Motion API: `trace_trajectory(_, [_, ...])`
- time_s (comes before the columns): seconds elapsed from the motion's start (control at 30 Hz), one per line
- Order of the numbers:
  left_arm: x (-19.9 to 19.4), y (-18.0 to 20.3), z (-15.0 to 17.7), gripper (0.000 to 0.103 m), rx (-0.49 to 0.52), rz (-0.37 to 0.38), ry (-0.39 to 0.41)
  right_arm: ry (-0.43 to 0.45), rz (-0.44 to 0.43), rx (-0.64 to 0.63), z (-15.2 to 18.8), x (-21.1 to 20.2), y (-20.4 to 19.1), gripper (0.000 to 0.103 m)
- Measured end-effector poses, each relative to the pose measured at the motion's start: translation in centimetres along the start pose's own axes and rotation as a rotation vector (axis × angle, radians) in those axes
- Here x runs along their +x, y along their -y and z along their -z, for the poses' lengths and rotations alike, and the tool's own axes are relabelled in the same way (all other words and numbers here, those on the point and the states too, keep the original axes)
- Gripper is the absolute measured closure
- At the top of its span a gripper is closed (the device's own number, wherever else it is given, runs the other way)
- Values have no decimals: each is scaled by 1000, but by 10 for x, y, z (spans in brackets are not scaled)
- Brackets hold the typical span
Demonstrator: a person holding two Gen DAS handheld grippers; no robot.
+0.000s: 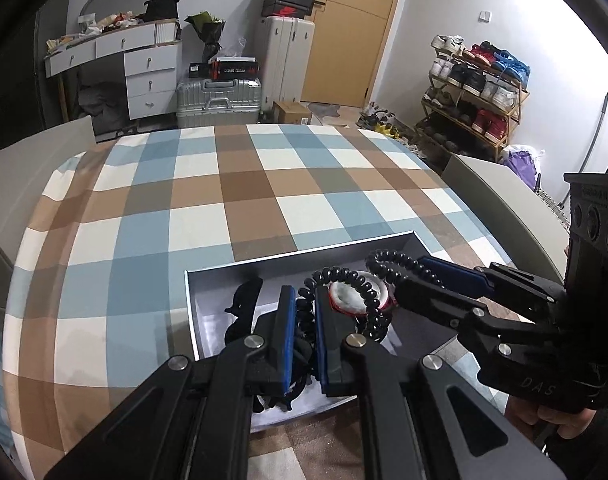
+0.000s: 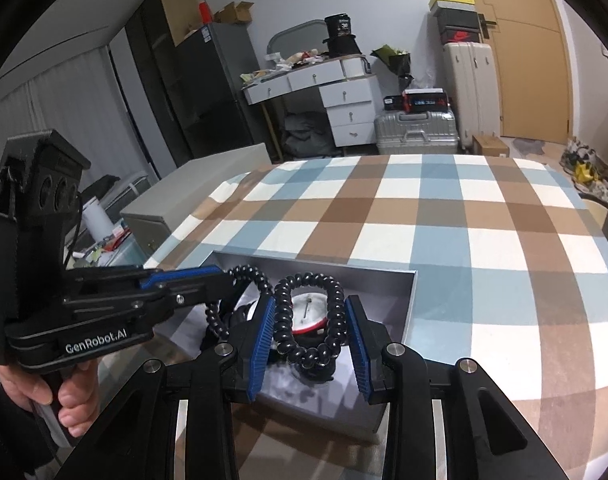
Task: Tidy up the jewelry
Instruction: 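Open both grippers to drop the hair ties into the box, then pull both grippers back from the box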
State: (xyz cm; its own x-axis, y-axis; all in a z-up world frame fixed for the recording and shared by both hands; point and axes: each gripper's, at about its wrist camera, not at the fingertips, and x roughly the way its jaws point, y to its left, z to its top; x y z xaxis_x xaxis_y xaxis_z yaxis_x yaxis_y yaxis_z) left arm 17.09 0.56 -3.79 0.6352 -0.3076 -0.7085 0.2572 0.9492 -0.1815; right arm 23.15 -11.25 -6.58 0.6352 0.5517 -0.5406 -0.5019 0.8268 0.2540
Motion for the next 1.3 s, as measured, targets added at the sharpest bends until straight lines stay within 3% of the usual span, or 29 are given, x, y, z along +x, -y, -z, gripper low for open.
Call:
trace_trajectory(0.2, [-1, 1, -2, 96, 33, -10, 29, 29, 5, -2, -1, -2, 0, 58])
trace_trajectory(0.37, [-4, 0, -1, 64, 32, 12, 32, 45, 6, 17, -1, -10, 2, 53])
trace_trajectory(0.43, [-7, -1, -2, 64, 30, 11, 48, 53, 0, 23, -1, -13, 3, 52])
trace_trajectory(0.53, [-10, 0, -2, 64, 34, 6, 52, 65, -9, 23, -1, -17, 2, 34])
trace_trajectory(0.8, [-23, 1, 0, 64, 35, -21, 89, 137, 25, 18, -3, -40, -6, 33])
trace_trajectory(0.97, [-38, 4, 0, 62, 38, -58, 177, 220, 60, -10, -3, -59, -16, 32])
trace_trajectory(1.0, [-40, 4, 0, 58, 36, -68, 190, 250, 68, -13, -3, -65, -18, 28])
trace_trajectory(1.07, [-47, 4, 0, 36, 15, -95, 239, 300, 88, -11, -2, -76, -21, 19])
trace_trajectory(1.2, [-60, 1, 2, 31, -8, -102, 326, 398, 109, -7, 1, -99, -27, 6])
trace_trajectory(1.3, [-70, 4, 5, 12, -11, -156, 387, 457, 98, -24, 4, -110, -33, 0])
